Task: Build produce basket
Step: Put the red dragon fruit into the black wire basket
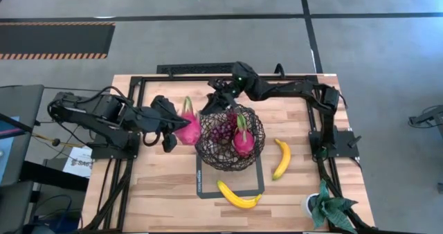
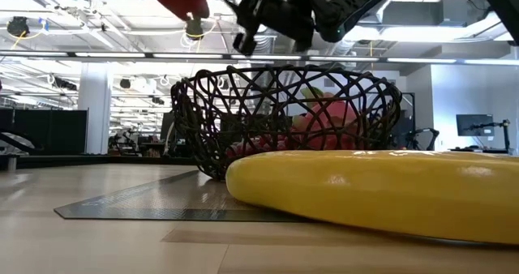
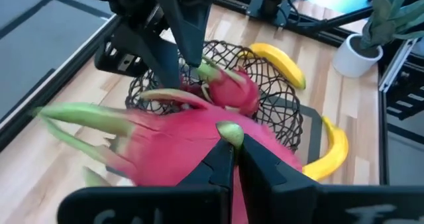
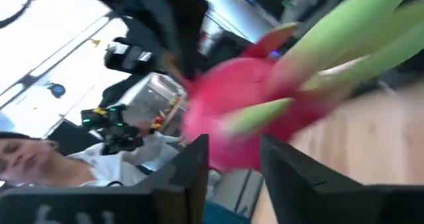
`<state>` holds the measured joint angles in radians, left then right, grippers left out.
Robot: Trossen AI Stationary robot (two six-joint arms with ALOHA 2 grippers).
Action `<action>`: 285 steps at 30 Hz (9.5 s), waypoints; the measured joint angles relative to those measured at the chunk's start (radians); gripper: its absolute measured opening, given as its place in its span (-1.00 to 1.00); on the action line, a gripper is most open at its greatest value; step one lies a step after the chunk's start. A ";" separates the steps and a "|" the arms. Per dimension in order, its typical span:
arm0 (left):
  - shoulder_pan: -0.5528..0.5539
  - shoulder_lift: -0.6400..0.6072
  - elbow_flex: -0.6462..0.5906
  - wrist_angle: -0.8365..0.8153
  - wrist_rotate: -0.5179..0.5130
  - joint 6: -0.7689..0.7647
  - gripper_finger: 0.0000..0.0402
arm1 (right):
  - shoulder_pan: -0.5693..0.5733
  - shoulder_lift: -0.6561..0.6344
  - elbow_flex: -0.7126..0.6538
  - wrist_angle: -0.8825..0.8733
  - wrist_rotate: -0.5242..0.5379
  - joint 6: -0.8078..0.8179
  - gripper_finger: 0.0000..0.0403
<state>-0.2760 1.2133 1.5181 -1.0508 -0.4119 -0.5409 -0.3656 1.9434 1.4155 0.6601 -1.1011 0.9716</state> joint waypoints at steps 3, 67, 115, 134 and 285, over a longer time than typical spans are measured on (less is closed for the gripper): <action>0.000 0.000 0.000 -0.012 -0.003 -0.002 -1.00 | -0.017 0.000 0.000 -0.119 0.008 -0.074 -0.06; 0.002 0.065 0.000 0.026 0.053 -0.020 -1.00 | 0.025 0.305 0.336 0.024 -0.055 0.129 0.24; 0.003 0.103 -0.002 -0.119 -0.012 -0.054 -1.00 | -0.062 0.292 0.362 -0.253 -0.226 -0.012 0.24; 0.003 0.101 -0.002 -0.101 0.015 -0.058 -1.00 | 0.001 0.293 0.361 -0.261 -0.033 -0.083 0.24; 0.932 0.363 -0.422 -0.315 0.381 0.224 -0.21 | -0.127 -0.531 0.362 -1.725 0.922 -1.006 -0.01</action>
<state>0.6563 1.5766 1.0966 -1.3654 -0.0305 -0.3166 -0.4927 1.4128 1.7775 -1.0645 -0.1787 -0.0345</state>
